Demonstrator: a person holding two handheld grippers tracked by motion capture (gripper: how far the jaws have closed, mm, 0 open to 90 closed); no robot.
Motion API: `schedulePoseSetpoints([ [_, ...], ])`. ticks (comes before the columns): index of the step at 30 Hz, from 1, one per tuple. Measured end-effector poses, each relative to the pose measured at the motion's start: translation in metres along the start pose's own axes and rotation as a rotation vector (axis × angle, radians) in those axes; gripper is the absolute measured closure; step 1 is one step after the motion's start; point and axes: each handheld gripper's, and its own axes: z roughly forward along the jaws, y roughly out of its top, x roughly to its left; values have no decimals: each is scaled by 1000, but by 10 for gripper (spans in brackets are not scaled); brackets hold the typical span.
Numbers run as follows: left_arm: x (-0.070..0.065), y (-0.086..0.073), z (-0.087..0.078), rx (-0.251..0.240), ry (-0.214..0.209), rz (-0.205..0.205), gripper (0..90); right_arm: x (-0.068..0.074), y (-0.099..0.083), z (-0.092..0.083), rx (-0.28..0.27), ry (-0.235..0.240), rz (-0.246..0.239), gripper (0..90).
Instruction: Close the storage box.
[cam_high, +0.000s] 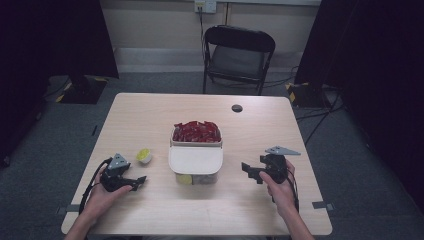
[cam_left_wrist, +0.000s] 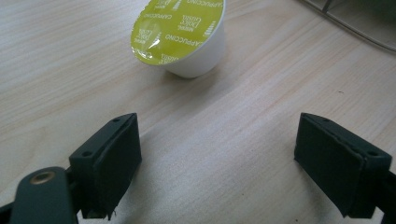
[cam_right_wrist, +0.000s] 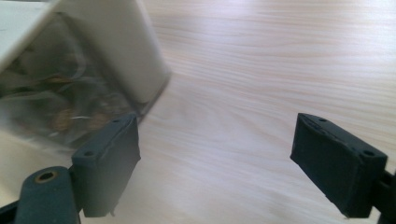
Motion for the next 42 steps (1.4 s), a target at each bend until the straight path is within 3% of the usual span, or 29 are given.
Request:
schedulePoseSetpoints([
  [5,0,0,0,0,0,0,141,-23,-4,3,24,-40,48,146],
  [13,1,0,0,3,5,8,138,-46,-11,8,73,-165,33,146],
  [18,1,0,0,4,4,7,138,-49,-16,14,129,-220,-8,147],
  [25,3,2,2,3,5,2,134,-55,-26,22,157,-266,-9,142],
  [29,3,2,2,0,6,-1,134,-52,-30,23,141,-295,-35,130],
  [32,3,2,2,1,6,-1,133,-52,-33,26,97,-302,-39,119],
  [42,3,2,3,1,10,1,131,-51,-34,25,98,-308,-37,116],
])
